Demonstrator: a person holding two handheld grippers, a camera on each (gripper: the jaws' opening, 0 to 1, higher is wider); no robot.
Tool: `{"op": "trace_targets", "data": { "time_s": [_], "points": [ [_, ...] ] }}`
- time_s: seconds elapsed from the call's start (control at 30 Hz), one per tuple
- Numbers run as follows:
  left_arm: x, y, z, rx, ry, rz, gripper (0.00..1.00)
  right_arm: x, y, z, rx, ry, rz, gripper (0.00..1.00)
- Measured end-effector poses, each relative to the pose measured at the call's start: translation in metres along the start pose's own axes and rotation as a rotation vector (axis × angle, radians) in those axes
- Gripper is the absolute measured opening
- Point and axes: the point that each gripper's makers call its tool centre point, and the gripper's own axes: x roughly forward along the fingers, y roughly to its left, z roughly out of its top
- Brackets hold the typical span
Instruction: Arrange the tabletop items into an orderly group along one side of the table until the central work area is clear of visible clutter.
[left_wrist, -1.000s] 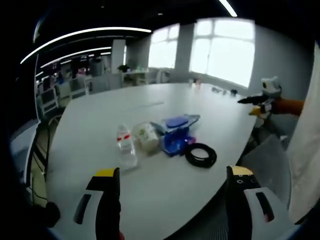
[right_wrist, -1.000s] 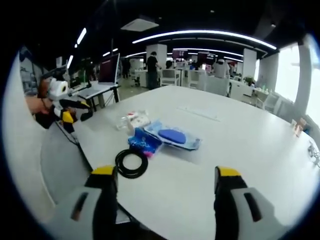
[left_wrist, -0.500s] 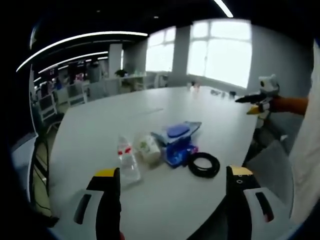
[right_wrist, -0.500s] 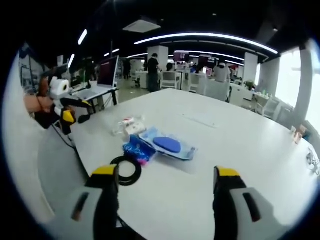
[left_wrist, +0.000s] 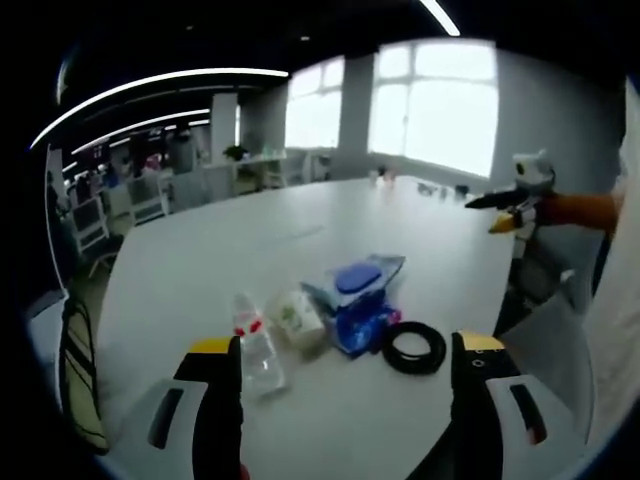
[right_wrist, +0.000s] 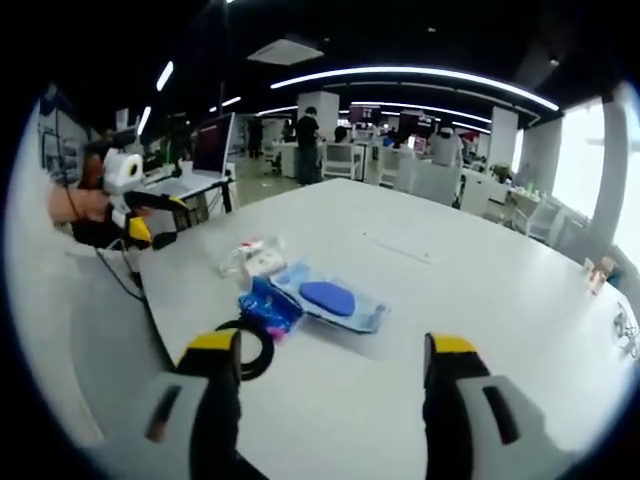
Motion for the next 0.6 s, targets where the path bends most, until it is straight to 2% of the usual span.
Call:
{"op": "trace_targets", "data": {
  "time_s": [0.4,0.6],
  "points": [
    [0.024,0.007,0.016,0.009,-0.011,-0.021,0.83,0.016,-0.013,0.015,0.008,0.003,-0.008,0.75],
    [0.036,0.010,0.020,0.011,-0.013,-0.027,0.83,0.028,-0.020,0.017,0.020,0.015,0.002,0.71]
  ]
}}
